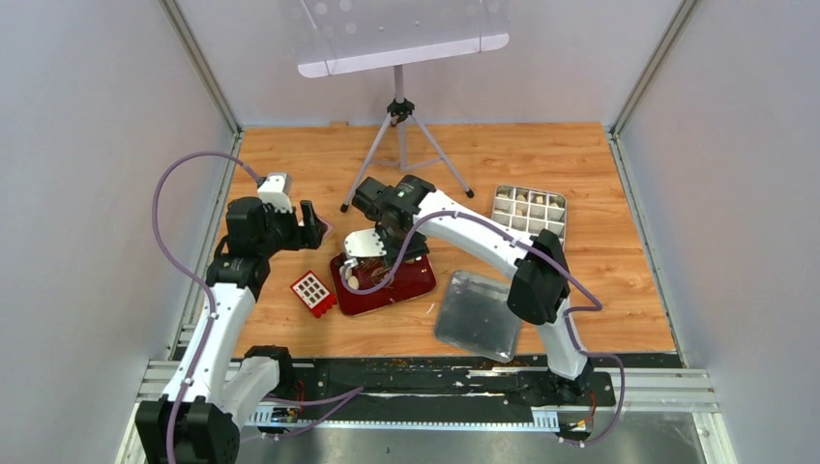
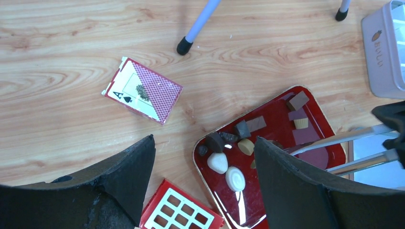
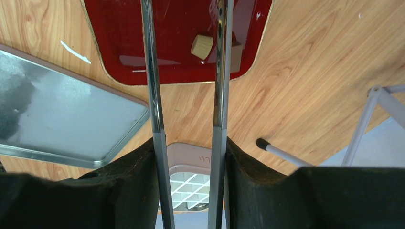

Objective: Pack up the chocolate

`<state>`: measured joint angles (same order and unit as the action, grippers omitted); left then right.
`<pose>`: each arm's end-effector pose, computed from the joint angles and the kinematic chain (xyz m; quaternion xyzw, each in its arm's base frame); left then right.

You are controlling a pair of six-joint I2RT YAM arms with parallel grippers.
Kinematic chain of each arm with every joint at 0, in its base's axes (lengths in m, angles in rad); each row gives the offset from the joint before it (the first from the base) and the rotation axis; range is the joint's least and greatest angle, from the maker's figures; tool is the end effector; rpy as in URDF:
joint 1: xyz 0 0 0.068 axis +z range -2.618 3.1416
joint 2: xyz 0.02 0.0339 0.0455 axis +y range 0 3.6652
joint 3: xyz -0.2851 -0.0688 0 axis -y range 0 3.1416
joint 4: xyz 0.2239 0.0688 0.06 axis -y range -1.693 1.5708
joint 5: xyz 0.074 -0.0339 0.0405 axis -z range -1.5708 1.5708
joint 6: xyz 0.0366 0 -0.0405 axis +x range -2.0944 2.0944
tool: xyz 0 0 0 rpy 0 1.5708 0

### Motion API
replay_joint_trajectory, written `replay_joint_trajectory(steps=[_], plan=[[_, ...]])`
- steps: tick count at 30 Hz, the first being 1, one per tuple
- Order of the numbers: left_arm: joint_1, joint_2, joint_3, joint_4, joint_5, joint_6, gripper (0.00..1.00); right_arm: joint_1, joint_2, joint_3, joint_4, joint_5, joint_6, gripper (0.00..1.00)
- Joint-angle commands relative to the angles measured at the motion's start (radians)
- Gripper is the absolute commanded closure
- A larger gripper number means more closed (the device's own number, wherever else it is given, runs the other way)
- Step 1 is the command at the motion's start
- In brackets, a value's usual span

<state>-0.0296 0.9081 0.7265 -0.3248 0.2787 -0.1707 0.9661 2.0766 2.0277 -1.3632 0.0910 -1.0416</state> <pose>0.1708 -0.0151 0.3039 0.0102 0.8562 -0.1693 0.4880 0.2314 0.3290 0.3028 -0.8381 0.5379 -0.0483 0.0774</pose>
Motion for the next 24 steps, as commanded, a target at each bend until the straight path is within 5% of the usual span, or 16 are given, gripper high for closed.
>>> replay_joint_trajectory(steps=[1, 16, 24], plan=[[0.015, -0.049, -0.021, 0.006, 0.0, -0.039, 0.16, 0.019, 0.037, 0.07, 0.042, -0.013, -0.003, 0.56], [0.026, -0.091, -0.061, 0.012, -0.001, -0.043, 0.16, 0.042, 0.141, 0.109, 0.063, -0.028, 0.009, 0.56], [0.026, -0.075, -0.064, 0.022, 0.004, -0.048, 0.16, 0.048, 0.148, 0.14, 0.028, -0.023, 0.005, 0.78]])
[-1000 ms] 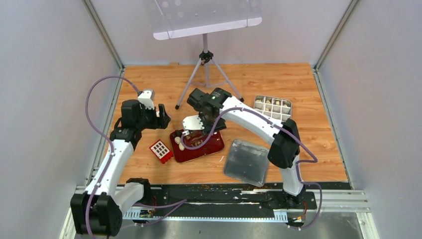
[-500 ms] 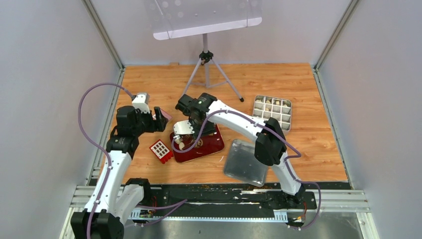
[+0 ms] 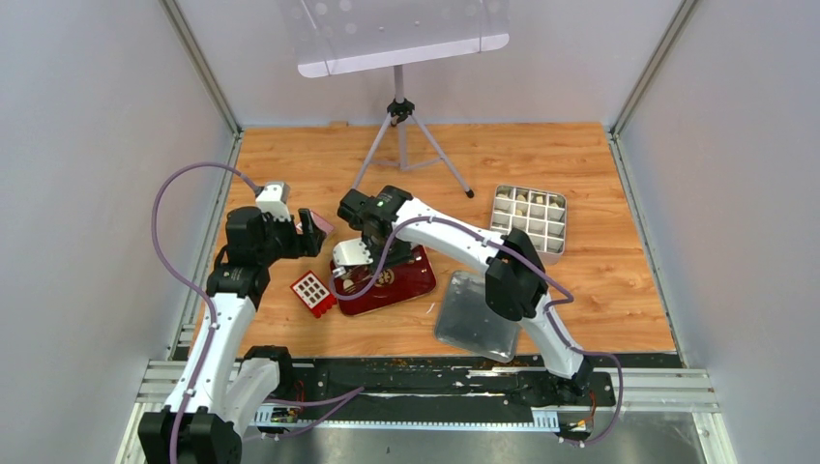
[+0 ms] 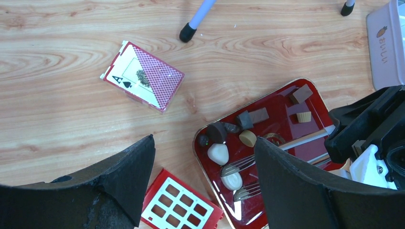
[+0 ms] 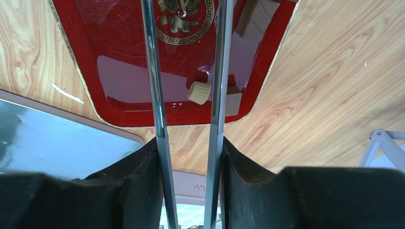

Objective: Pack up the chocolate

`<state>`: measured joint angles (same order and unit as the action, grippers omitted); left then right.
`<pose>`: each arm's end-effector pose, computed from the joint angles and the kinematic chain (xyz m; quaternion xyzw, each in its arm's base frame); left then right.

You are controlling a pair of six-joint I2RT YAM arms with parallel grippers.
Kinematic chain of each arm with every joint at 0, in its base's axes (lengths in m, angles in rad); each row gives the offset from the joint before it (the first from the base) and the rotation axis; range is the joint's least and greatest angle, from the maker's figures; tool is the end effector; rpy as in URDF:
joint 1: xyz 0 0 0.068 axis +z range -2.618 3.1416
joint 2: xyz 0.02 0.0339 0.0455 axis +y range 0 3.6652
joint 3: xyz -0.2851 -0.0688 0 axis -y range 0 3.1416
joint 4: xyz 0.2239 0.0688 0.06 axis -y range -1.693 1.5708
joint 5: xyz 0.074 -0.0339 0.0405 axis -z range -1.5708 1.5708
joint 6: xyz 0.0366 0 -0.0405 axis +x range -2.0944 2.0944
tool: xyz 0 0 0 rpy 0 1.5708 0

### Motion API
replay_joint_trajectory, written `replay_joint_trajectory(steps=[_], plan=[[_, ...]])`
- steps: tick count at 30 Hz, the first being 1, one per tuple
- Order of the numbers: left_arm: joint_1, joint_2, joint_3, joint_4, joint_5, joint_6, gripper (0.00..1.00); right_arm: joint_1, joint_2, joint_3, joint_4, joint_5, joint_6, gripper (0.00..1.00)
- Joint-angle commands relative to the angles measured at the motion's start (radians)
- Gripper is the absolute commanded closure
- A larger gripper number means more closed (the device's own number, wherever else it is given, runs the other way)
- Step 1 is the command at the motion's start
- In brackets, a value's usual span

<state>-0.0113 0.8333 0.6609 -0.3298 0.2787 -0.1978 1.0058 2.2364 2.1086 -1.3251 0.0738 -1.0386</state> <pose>0.1547 -0.0118 0.2927 -0.0089 0.8552 -0.1715 0.4891 0.2372 0.3691 0.2590 -0.8501 0.5221 -0.0378 0.0583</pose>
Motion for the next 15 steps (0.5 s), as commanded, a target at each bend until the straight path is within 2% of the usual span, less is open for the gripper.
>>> replay_joint_trajectory(steps=[1, 4, 9, 15], plan=[[0.008, 0.002, 0.002, 0.028, 0.006, -0.022, 0.16, 0.007, -0.02, 0.065, -0.019, -0.003, 0.003, 0.8], [0.008, 0.017, 0.006, 0.029, 0.009, -0.024, 0.16, -0.006, -0.077, 0.076, -0.03, -0.011, 0.014, 0.84], [0.008, 0.053, 0.019, 0.037, 0.02, -0.033, 0.16, -0.039, -0.19, 0.055, -0.099, -0.009, 0.045, 0.84], [0.008, 0.121, 0.046, 0.041, 0.025, -0.035, 0.17, -0.133, -0.406, -0.166, -0.106, 0.009, 0.098, 0.84]])
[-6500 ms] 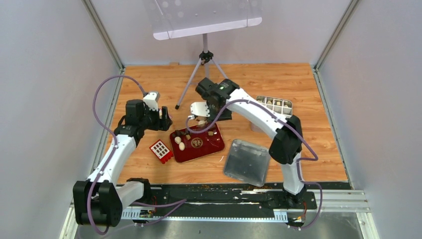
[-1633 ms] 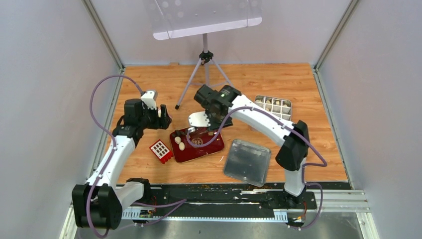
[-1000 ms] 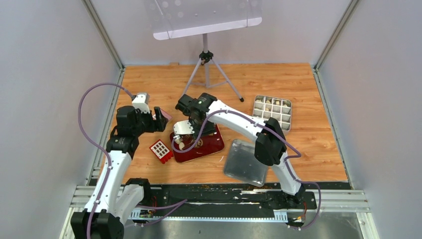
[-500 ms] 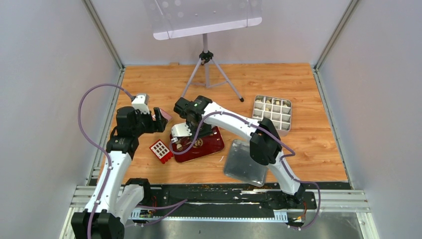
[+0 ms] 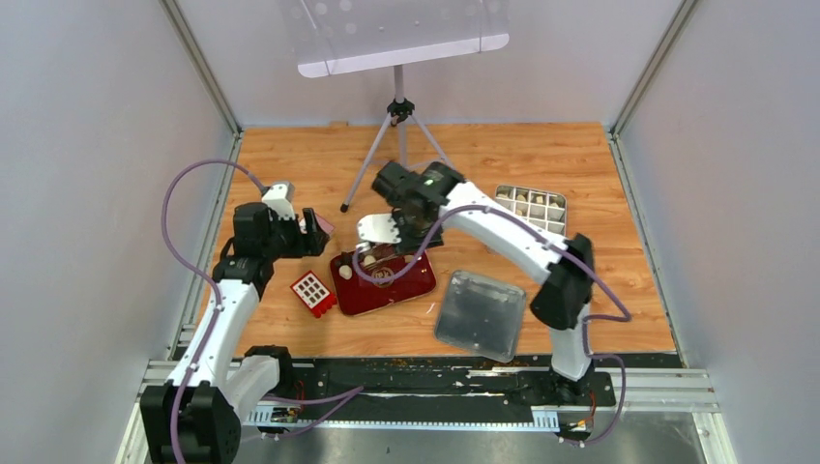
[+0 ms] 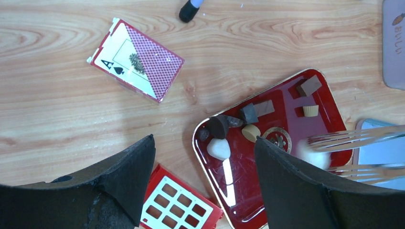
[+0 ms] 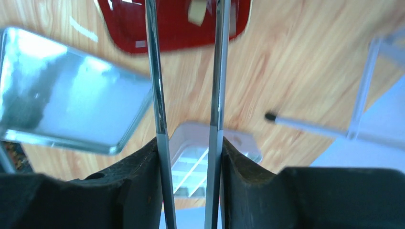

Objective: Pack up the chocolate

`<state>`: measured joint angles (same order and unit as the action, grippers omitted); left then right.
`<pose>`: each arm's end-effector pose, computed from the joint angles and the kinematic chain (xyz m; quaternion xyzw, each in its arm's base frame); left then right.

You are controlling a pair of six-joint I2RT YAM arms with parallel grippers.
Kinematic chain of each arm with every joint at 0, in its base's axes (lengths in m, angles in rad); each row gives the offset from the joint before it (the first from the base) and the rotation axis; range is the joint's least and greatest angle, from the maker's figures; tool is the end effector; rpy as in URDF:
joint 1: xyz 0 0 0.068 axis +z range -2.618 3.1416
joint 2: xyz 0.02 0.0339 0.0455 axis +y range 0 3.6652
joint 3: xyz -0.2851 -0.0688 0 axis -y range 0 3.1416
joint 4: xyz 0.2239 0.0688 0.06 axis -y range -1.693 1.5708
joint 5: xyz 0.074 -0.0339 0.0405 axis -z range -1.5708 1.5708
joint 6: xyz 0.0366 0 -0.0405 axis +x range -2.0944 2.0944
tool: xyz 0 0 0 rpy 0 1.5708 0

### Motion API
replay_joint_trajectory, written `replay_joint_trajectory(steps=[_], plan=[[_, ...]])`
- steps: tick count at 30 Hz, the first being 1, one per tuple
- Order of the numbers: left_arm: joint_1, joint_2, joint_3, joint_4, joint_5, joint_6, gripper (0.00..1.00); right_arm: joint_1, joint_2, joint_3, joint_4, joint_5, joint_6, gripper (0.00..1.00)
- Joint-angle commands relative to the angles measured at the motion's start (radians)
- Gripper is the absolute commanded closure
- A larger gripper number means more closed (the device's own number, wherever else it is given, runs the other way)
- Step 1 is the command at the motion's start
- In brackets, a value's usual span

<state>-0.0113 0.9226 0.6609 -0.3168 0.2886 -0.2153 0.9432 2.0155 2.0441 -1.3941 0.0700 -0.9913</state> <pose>0.1709 -0.0123 0.2812 -0.0205 0.8727 -0.1789 0.4538 0.2295 0.3120 0.3291 -0.8165 0.5672 -0.0373 0.1015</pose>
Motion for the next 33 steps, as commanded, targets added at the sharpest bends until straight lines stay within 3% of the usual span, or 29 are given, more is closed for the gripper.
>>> replay_joint_trajectory(steps=[1, 4, 8, 12, 16, 25, 33], plan=[[0.008, 0.043, 0.051, 0.028, 0.015, -0.016, 0.17, -0.099, -0.221, -0.143, -0.037, 0.011, 0.06, 0.84], [0.008, 0.079, 0.065, 0.025, 0.024, -0.016, 0.17, -0.215, -0.314, -0.265, -0.048, -0.002, 0.086, 0.85], [0.008, 0.125, 0.079, 0.037, 0.039, -0.031, 0.18, -0.457, -0.405, -0.368, -0.047, -0.038, 0.083, 0.85], [0.008, 0.154, 0.09, 0.046, 0.052, -0.05, 0.19, -0.736, -0.44, -0.384, -0.037, -0.091, 0.062, 0.85], [0.008, 0.169, 0.092, 0.045, 0.056, -0.06, 0.19, -0.889, -0.432, -0.385, -0.015, -0.073, 0.052, 0.85], [0.008, 0.151, 0.089, 0.032, 0.054, -0.06, 0.2, -1.03, -0.294, -0.313, 0.03, -0.022, 0.096, 0.81], [0.008, 0.108, 0.062, 0.014, 0.036, -0.047, 0.19, -1.034, -0.232, -0.27, 0.054, -0.006, 0.121, 0.61]])
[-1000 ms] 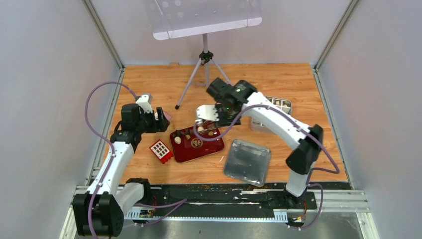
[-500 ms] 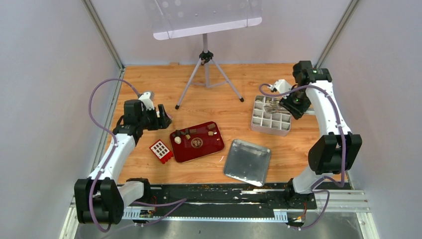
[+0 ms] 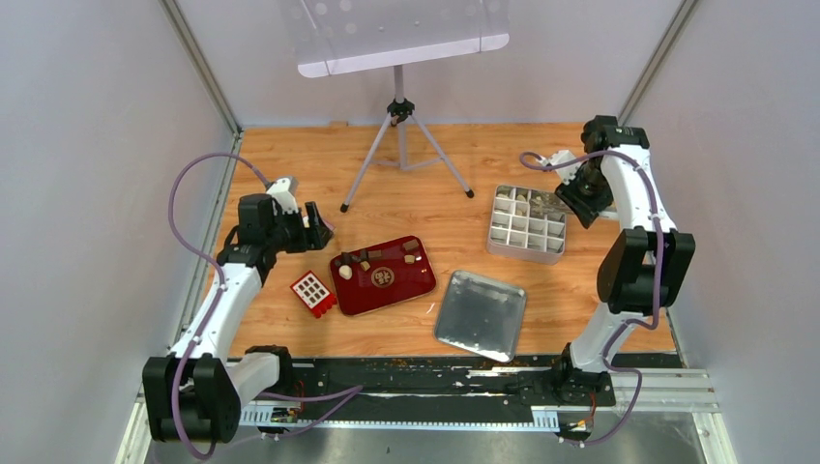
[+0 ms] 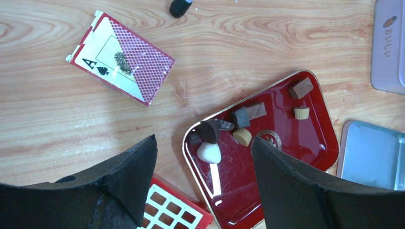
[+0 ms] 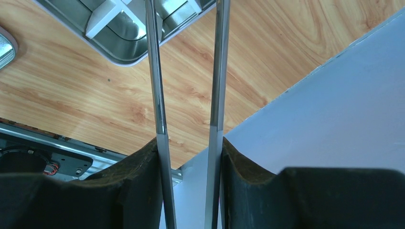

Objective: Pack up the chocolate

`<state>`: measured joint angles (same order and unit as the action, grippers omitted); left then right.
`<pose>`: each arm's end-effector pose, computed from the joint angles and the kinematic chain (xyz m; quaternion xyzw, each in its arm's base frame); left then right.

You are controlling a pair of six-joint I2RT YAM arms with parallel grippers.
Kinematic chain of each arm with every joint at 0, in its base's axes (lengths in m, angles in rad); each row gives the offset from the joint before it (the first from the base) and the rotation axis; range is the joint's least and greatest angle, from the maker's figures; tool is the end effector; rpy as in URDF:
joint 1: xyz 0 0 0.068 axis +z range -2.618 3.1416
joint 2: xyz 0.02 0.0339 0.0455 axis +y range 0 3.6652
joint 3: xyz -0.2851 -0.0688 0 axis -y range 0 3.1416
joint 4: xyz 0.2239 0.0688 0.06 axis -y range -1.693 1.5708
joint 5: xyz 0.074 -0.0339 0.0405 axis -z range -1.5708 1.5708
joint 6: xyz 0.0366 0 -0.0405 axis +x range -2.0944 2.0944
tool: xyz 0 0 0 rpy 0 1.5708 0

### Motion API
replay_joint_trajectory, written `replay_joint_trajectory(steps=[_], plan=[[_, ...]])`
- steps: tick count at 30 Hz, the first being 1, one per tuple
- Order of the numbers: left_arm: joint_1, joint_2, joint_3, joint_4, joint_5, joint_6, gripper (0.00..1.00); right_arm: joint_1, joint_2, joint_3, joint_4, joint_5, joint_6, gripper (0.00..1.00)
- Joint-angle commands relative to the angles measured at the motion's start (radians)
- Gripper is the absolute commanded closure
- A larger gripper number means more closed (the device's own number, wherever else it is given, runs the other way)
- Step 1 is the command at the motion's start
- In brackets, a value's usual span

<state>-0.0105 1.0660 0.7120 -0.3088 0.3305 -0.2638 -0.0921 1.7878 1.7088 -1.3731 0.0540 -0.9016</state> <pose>0.1984 -0.0140 0.2749 -0.0404 0.8885 -0.2056 0.4083 0.3209 -0.0316 0.3243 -0.3915 0.9179 -0.0520 0.0393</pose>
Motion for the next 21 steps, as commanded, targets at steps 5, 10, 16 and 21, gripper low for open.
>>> replay_joint_trajectory(steps=[5, 10, 16, 21], plan=[[0.007, -0.04, 0.01, 0.0, -0.011, 0.01, 0.19, 0.006, 0.006, 0.158, -0.046, -0.037, 0.053, 0.61], [0.007, -0.03, 0.006, 0.014, -0.005, 0.003, 0.19, 0.035, -0.005, 0.224, -0.104, -0.067, 0.07, 0.59], [0.007, -0.024, 0.004, 0.027, -0.002, -0.006, 0.19, 0.038, -0.017, 0.137, -0.104, -0.005, 0.059, 0.66], [0.007, -0.027, 0.006, 0.023, -0.004, -0.003, 0.19, 0.038, -0.013, 0.096, -0.074, 0.027, 0.071, 0.66]])
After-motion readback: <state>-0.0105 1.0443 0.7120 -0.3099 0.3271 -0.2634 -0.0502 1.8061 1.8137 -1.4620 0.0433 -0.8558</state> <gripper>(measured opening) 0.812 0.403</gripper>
